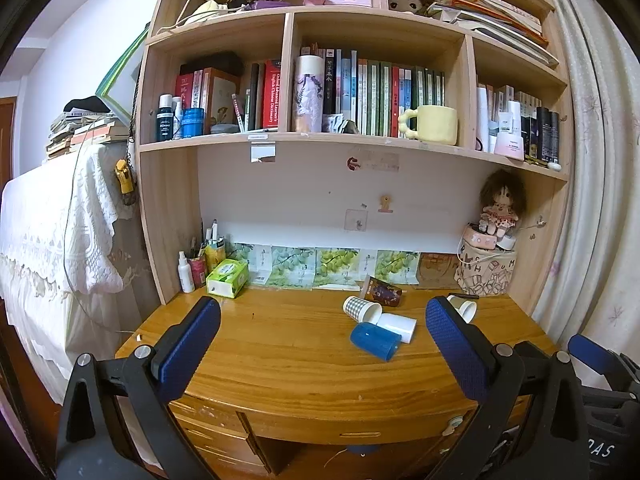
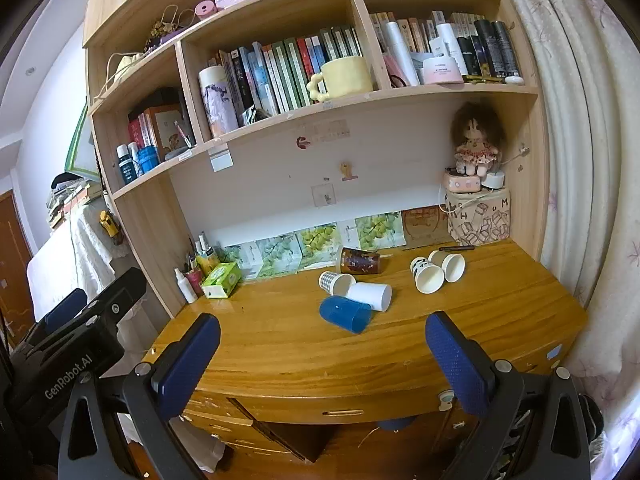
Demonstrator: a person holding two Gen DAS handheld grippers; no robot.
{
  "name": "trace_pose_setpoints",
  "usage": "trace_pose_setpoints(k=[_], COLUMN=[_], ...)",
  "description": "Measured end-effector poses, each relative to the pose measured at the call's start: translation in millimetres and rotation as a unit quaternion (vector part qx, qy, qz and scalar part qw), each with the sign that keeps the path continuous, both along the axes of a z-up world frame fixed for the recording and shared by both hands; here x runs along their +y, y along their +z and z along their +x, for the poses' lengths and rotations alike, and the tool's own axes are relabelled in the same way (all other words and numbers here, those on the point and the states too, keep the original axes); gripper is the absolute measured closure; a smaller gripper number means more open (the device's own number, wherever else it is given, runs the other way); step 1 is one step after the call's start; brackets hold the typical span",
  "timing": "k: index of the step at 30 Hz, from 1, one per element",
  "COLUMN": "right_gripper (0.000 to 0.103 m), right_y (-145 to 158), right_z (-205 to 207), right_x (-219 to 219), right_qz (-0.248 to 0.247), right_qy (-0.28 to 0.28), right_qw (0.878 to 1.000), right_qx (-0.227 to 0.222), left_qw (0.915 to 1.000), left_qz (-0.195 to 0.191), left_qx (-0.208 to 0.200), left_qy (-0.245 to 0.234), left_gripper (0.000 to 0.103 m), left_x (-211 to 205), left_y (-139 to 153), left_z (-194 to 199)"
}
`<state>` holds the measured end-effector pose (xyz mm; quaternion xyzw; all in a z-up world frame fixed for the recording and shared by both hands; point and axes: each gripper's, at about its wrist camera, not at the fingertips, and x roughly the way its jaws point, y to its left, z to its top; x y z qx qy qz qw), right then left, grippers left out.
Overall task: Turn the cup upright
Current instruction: 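Move both tools toward the blue plastic cup lying on the desk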
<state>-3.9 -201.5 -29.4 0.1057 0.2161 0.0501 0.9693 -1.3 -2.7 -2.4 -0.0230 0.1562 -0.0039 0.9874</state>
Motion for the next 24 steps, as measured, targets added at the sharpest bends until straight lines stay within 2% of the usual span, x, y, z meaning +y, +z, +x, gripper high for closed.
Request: trace_pose_setpoints(k=[14, 24], right_gripper=[0.0, 0.0], right_y=[0.7, -0.3], right_z=[-0.9, -1.9], right_x=[14.8, 22.9], right_qz=[0.0, -0.003], right_qy=[0.003, -0.002], right_qw=[1.0, 1.0], right_qx=[0.012, 0.015], left_qw=[0.9998, 0.9998], left_qz=[-0.015, -0.016], left_qx=[0.009, 0.008], left_qy=[-0.007, -0.006], left_gripper=[0.001, 0.0], left_x=[22.5, 21.5], left_y=[-5.1, -6.6], left_z=[0.4, 0.2])
